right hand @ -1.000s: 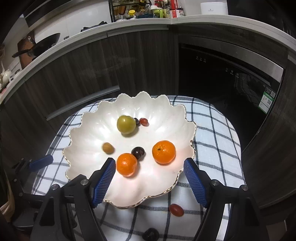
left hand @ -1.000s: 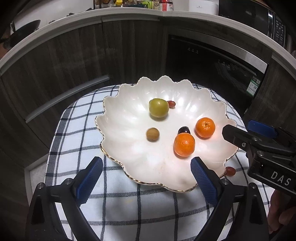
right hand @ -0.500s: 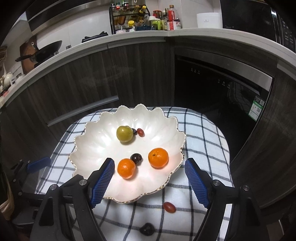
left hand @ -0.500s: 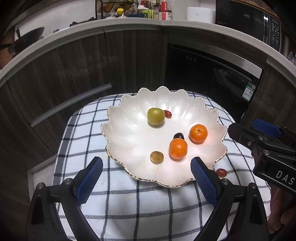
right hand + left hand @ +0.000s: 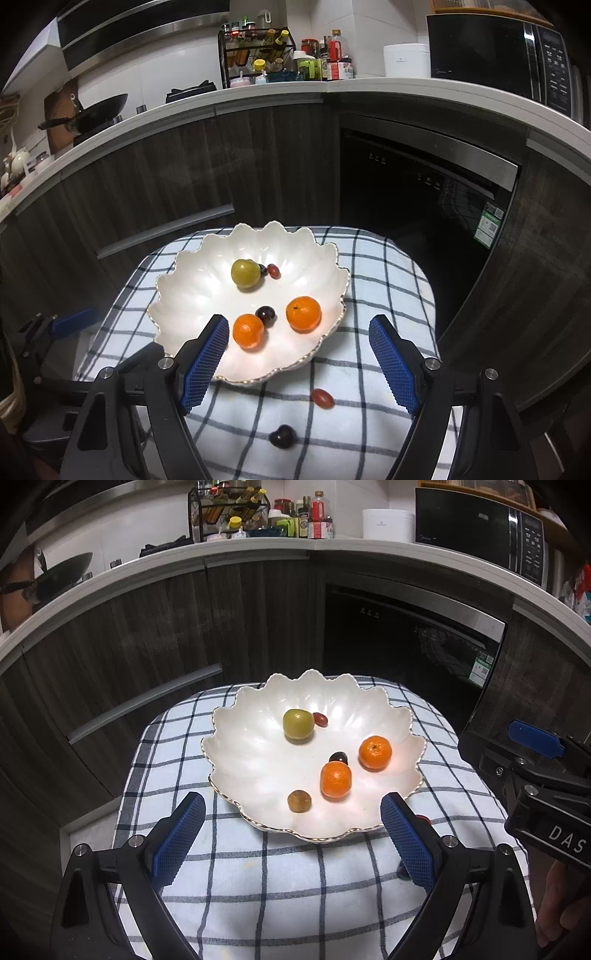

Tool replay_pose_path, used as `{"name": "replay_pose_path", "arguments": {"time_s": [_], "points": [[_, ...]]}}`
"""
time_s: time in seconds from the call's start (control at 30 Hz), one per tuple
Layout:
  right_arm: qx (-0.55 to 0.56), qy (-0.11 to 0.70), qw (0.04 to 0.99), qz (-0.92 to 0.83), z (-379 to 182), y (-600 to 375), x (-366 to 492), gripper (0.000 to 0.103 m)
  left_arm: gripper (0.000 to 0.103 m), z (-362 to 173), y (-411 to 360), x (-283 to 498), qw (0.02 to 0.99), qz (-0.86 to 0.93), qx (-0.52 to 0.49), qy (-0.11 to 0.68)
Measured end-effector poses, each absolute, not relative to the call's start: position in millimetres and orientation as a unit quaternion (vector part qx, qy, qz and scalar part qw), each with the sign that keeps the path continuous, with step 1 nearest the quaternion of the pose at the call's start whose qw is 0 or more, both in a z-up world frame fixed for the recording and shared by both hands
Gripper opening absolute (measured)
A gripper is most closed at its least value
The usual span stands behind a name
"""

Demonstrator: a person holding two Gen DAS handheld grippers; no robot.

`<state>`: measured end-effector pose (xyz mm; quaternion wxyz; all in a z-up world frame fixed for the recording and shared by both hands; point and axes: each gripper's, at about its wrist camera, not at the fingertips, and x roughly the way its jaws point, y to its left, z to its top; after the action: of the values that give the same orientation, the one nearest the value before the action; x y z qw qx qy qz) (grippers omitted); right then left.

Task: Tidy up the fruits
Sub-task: 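Withdraw both open tools from the bowl back over the cloth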

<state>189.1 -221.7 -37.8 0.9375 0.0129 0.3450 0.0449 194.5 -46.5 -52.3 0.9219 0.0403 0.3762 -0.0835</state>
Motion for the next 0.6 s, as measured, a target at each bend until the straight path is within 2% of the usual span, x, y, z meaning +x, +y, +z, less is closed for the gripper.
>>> {"name": "replay_pose_path", "arguments": {"time_s": [0.6], "points": [[0.0, 0.325, 0.945, 0.037, -32, -259, 152, 0.079, 0.097, -52, -85, 152, 0.926, -0.08, 0.037, 0.368]]}}
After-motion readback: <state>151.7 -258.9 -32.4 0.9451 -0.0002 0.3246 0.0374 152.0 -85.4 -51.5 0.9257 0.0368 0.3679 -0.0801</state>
